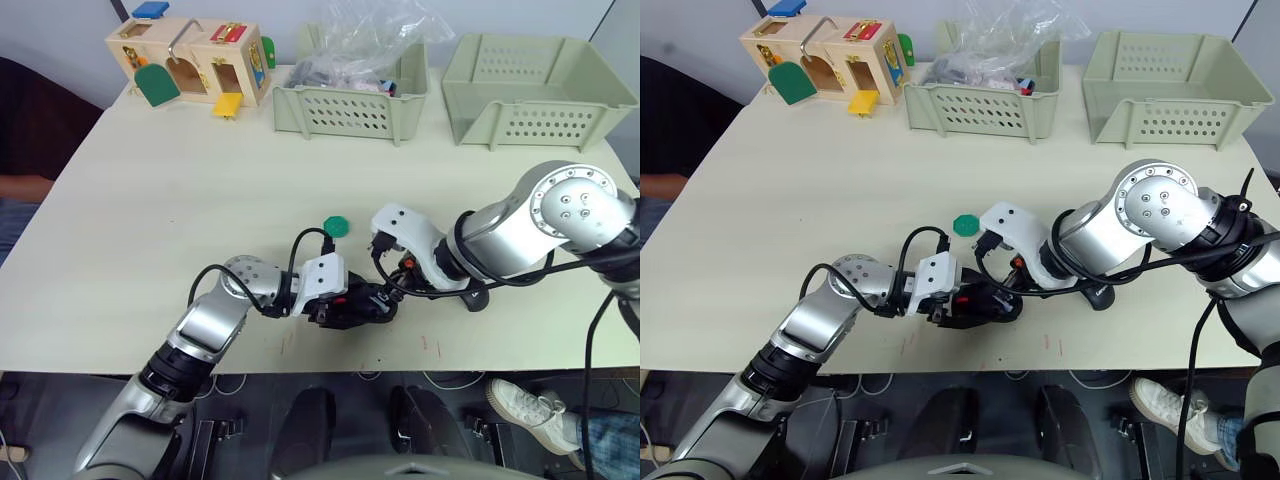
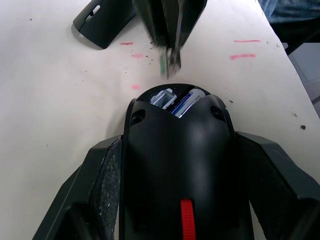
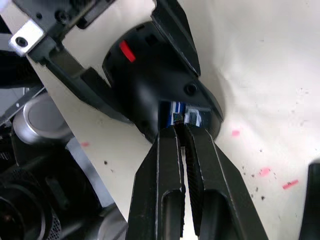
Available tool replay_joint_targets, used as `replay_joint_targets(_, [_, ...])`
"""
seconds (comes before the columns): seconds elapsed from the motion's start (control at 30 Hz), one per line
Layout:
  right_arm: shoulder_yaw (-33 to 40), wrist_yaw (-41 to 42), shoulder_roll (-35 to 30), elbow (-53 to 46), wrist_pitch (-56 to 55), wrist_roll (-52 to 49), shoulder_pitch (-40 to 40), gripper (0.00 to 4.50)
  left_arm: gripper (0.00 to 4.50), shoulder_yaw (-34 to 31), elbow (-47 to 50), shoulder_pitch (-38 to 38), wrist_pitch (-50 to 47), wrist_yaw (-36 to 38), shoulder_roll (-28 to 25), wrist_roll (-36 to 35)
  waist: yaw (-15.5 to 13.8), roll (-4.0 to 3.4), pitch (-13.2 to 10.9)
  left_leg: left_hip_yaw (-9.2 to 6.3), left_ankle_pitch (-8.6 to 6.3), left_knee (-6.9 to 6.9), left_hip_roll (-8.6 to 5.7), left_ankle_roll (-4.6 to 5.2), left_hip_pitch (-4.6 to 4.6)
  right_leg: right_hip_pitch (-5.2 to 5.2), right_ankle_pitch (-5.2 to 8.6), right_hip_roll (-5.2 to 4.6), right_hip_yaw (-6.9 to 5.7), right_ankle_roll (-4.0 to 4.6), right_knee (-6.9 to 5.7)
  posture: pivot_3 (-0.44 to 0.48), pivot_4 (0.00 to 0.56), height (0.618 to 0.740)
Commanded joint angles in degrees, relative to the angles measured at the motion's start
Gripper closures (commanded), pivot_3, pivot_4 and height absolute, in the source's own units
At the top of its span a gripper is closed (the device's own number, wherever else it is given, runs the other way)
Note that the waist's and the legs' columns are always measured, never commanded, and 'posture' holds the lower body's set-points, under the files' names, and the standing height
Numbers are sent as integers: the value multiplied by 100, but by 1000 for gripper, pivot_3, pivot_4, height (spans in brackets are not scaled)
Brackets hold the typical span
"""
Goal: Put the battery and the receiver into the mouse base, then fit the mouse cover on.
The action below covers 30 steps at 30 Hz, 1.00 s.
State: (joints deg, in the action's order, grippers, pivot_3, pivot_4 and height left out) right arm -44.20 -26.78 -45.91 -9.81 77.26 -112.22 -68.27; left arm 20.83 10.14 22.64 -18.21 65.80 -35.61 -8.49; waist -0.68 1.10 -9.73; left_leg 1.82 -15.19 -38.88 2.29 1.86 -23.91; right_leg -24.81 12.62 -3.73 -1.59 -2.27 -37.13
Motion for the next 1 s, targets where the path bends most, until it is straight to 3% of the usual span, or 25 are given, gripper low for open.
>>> replay_joint_targets(0.03, [-66, -126, 58, 83, 137, -78, -213, 4500, 1611, -31, 67, 60, 43, -8, 16, -7, 5, 0, 0, 0, 0, 0, 0, 0, 0, 0, 0, 0, 1, 0, -1, 0, 150, 740])
replay_joint_targets(1.0, [-161, -248, 496, 522, 331, -78, -280, 4500, 1611, -56, 787, -172, -517, -108, -285, -23, 39, 0, 0, -17, 0, -28, 0, 0, 4, -2, 1, 1, 0, 1, -45, 0, 150, 740])
